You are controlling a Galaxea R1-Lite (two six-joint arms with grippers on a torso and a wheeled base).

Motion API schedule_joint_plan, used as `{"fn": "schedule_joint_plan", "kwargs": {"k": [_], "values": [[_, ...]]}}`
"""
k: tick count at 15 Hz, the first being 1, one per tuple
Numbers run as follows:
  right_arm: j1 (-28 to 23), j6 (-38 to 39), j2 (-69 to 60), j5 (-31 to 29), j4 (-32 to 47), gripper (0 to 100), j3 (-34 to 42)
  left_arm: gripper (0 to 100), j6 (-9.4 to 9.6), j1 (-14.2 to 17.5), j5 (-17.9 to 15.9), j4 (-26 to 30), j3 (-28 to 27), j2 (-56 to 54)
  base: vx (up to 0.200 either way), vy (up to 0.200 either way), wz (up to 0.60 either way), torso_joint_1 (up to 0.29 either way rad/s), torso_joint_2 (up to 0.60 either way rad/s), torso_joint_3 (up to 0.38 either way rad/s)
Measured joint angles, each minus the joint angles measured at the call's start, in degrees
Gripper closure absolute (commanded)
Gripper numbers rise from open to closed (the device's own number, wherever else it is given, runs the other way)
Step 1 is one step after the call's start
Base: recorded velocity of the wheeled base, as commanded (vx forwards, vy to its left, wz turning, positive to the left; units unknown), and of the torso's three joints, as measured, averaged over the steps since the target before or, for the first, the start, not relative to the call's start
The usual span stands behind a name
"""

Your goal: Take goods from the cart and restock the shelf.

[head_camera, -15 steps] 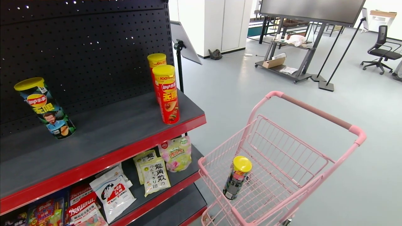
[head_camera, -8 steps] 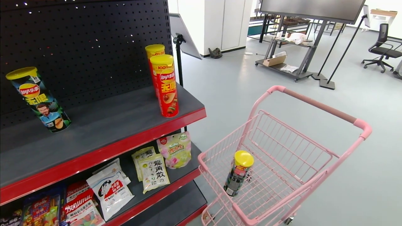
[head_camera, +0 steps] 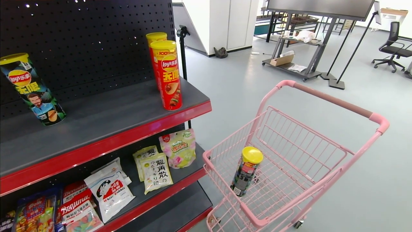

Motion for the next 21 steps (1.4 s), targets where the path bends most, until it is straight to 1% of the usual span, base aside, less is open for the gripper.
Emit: {"fn": "schedule_joint_plan", "kwargs": {"k": [3,5,7,10,12,16,18,19,21], "values": [[0.71,-0.74,1.23,0.13,0.05,0,-0.11,0,0.02,0.0,0.0,-0.02,-0.02,0.0,0.0,0.0,0.0,-0.015,0.05,0.024],[3.05,-1.71,3.96,0.57,-0.11,0,-1.56,0,0.11,0.0,-0.13,0.0,-0.05,0.0,0.0,0.0,0.0,0.0,0.0,0.0],[4.21,1.4,9.64,0.96,-0.27,0,-8.27,0,0.11,0.0,-0.17,-0.02,-0.1,0.0,0.0,0.0,0.0,0.0,0.0,0.0],[5.62,4.08,29.04,3.01,-1.95,0,-19.76,0,0.11,0.0,-0.2,-0.02,-0.1,0.0,0.0,0.0,0.0,0.0,0.0,0.0],[6.22,4.74,47.48,6.19,-9.72,0,-24.42,0,0.11,-0.02,-0.2,0.0,-0.1,0.0,0.0,0.0,0.0,0.0,0.0,0.0],[7.55,1.43,83.09,11.61,-31.28,0,-28.36,0,0.11,0.0,-0.17,-0.02,-0.1,0.0,0.0,0.0,0.0,0.0,0.0,0.0],[9.45,-0.34,95.83,13.71,-40.2,0,-29.68,0,0.11,-0.02,-0.17,-0.02,-0.1,0.0,0.0,0.0,0.0,0.0,0.0,0.0],[10.69,-0.77,100.02,14.31,-44.09,0,-30.12,0,0.13,-0.05,-0.2,0.0,-0.1,0.0,0.0,0.0,0.0,0.0,0.0,0.0],[13.03,-1.02,107.17,14.87,-49.38,0,-29.6,0,0.11,-0.02,-0.17,0.0,-0.1,0.0,0.0,0.0,0.0,0.0,0.0,0.0]]}}
